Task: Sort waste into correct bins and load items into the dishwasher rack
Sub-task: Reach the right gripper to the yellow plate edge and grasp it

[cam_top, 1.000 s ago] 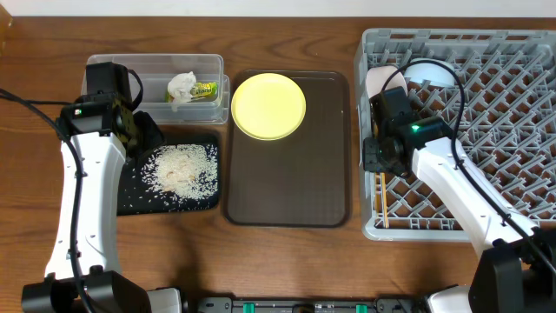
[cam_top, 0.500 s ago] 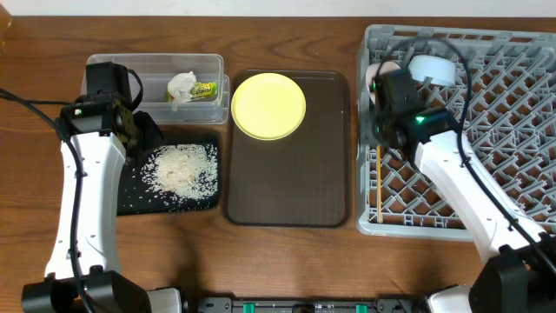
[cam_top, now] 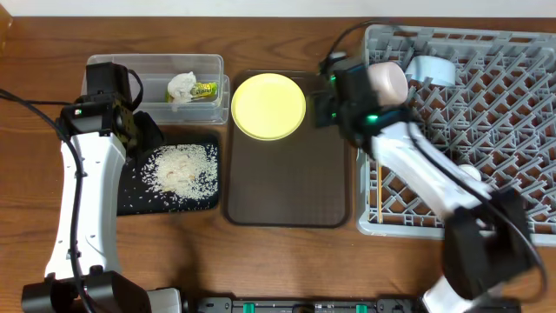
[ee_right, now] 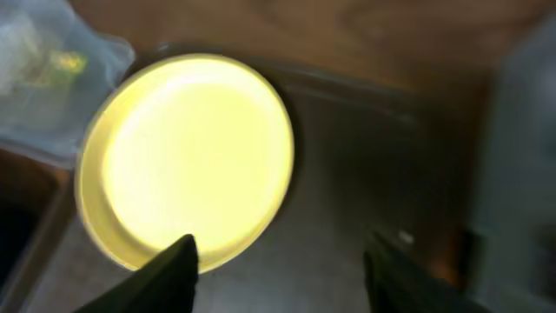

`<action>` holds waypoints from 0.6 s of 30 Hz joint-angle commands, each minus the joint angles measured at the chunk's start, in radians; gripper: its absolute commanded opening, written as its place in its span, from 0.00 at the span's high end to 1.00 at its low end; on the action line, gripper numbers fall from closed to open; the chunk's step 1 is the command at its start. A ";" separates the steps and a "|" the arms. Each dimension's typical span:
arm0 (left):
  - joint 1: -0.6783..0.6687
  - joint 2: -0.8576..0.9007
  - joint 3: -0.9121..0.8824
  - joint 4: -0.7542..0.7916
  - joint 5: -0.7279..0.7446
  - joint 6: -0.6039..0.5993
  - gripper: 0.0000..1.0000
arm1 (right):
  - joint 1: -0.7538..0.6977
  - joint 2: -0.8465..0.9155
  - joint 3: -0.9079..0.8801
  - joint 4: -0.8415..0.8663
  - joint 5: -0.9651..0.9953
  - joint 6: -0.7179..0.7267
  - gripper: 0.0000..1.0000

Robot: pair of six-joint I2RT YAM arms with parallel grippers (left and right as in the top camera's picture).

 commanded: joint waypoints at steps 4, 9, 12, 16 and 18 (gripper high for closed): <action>0.002 -0.001 0.005 -0.003 -0.016 -0.008 0.30 | 0.037 0.186 0.050 0.098 0.053 0.071 0.41; 0.002 -0.001 0.005 -0.002 -0.016 -0.008 0.30 | 0.048 0.309 0.139 0.101 0.070 0.091 0.42; 0.002 -0.001 0.005 -0.002 -0.016 -0.008 0.30 | 0.060 0.360 0.187 0.089 0.070 0.091 0.45; 0.002 -0.001 0.005 -0.002 -0.016 -0.008 0.29 | 0.075 0.380 0.211 0.067 0.089 0.091 0.57; 0.002 -0.001 0.005 -0.003 -0.016 -0.008 0.30 | 0.077 0.380 0.211 0.055 0.128 0.099 0.59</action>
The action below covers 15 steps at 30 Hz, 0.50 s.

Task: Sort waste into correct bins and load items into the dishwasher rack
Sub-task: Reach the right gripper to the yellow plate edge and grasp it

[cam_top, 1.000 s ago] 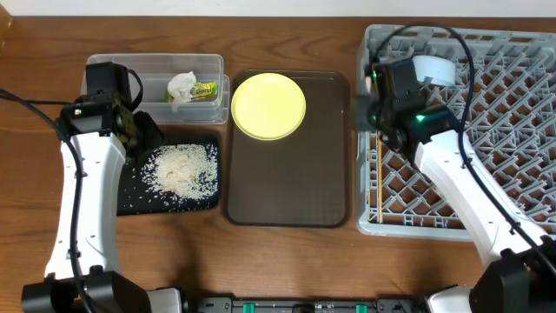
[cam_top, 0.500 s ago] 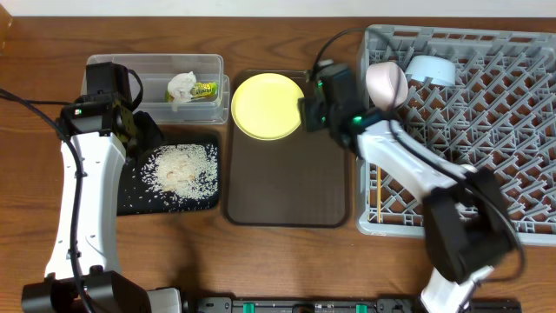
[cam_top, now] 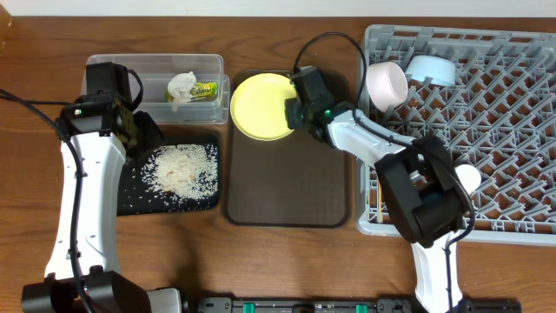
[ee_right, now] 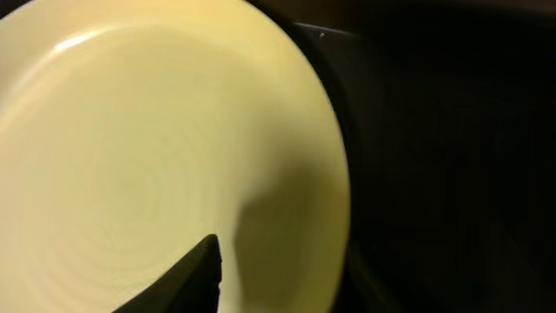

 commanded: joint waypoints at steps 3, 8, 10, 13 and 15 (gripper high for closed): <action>0.002 -0.001 0.005 -0.003 -0.016 -0.006 0.30 | 0.006 0.010 0.023 -0.053 0.075 0.034 0.66; 0.002 -0.001 0.005 -0.003 -0.016 -0.005 0.30 | -0.011 0.010 0.023 -0.115 0.074 0.069 0.86; 0.002 -0.001 0.005 -0.003 -0.016 -0.005 0.30 | -0.013 0.010 0.023 -0.124 0.071 0.068 0.92; 0.002 -0.001 0.005 -0.003 -0.016 -0.005 0.30 | -0.013 0.010 0.023 -0.138 0.067 0.068 0.99; 0.002 -0.001 0.005 -0.003 -0.016 -0.005 0.30 | -0.013 0.010 0.023 -0.145 0.061 0.068 0.99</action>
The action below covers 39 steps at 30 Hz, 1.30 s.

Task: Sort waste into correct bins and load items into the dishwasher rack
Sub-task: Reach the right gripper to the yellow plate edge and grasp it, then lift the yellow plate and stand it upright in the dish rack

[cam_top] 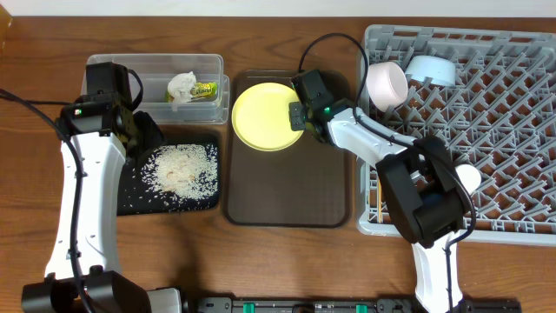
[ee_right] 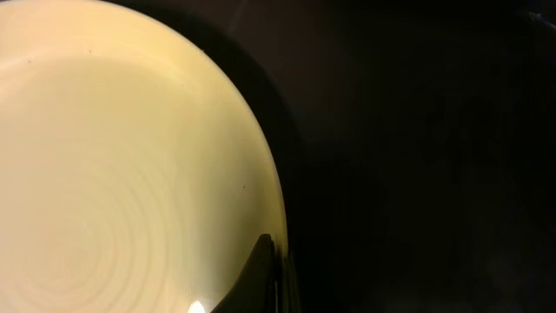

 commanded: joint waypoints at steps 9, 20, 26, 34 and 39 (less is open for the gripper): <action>0.002 -0.001 0.005 -0.003 -0.016 -0.005 0.30 | -0.039 -0.148 -0.001 -0.076 -0.007 -0.093 0.99; 0.002 -0.001 0.005 -0.002 -0.016 -0.005 0.30 | -0.171 -0.550 -0.001 -0.395 0.117 -0.280 0.99; 0.002 -0.001 0.005 -0.002 -0.016 -0.005 0.29 | -0.261 -0.722 -0.001 -0.564 0.319 -0.381 0.99; 0.002 -0.001 0.005 -0.002 -0.016 -0.005 0.30 | -0.356 -0.835 -0.001 -0.678 0.539 -0.568 0.99; 0.002 -0.001 0.005 -0.003 -0.016 -0.005 0.30 | -0.357 -0.798 -0.001 -0.729 0.641 -0.617 0.99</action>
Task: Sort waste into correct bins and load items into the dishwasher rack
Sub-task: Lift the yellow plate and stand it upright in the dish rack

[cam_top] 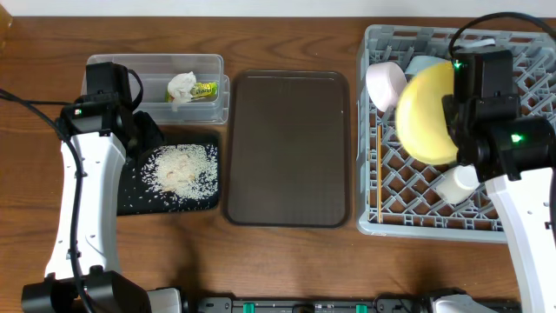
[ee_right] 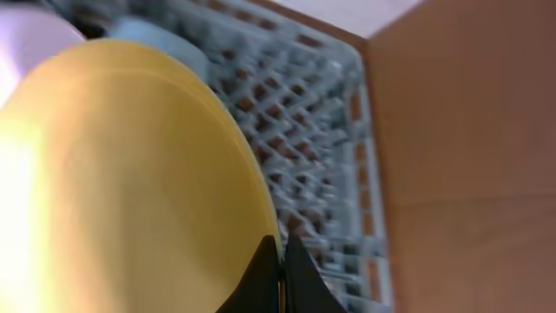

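Observation:
My right gripper (ee_right: 280, 276) is shut on the rim of the yellow plate (cam_top: 426, 113), which it holds on edge above the grey dishwasher rack (cam_top: 521, 78). The plate (ee_right: 130, 183) fills the left of the right wrist view, with the rack (ee_right: 313, 130) behind it. A pink cup (cam_top: 384, 84), a pale blue bowl (cam_top: 423, 63) and a white cup (cam_top: 456, 184) are in the rack. My left gripper (cam_top: 143, 130) hangs over the black tray (cam_top: 130, 196) of rice (cam_top: 181, 168); whether it is open does not show.
A bare dark brown tray (cam_top: 288, 148) lies in the middle. A clear bin (cam_top: 156, 69) at the back left holds crumpled paper and a yellow wrapper (cam_top: 204, 89). Chopsticks (cam_top: 380, 187) lie along the rack's left side.
The right gripper, then shut on the plate's rim on the brown tray, now holds the plate on edge above the rack. The brown tray is bare. The left arm has not moved.
The right gripper was open above the plate's right side on the brown tray. Then its fingers were at the plate's right rim, then shut on that rim. Now the plate is held over the rack. The left arm stayed over the rice tray throughout.

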`<action>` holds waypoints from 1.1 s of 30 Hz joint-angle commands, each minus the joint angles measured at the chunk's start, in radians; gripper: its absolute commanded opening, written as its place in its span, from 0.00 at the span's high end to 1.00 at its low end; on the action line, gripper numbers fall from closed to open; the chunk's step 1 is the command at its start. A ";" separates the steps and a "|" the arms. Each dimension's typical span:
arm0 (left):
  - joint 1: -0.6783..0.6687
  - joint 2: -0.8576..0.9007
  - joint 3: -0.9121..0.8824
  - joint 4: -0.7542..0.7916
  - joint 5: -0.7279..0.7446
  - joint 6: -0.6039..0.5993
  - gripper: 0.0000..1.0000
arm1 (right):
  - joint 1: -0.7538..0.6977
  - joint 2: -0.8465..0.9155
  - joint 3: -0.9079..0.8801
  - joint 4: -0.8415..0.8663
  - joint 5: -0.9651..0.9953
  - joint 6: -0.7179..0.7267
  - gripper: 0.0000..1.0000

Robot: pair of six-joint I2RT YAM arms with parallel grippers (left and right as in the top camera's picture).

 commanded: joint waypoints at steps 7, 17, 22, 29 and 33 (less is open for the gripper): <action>0.002 -0.001 0.005 -0.003 -0.016 -0.005 0.30 | 0.001 0.120 0.001 -0.056 0.093 -0.007 0.99; 0.002 -0.001 0.005 -0.003 -0.016 -0.005 0.30 | 0.066 0.245 0.001 -0.052 0.032 -0.007 0.99; 0.002 -0.001 0.005 -0.003 -0.016 -0.005 0.29 | 0.095 0.268 0.001 -0.035 0.015 0.085 0.99; 0.002 -0.001 0.005 -0.010 -0.016 -0.005 0.30 | 0.100 0.266 0.001 0.037 -0.154 0.190 0.34; 0.002 -0.001 0.005 -0.011 -0.016 -0.005 0.30 | 0.095 0.259 0.001 0.069 -0.218 0.249 0.30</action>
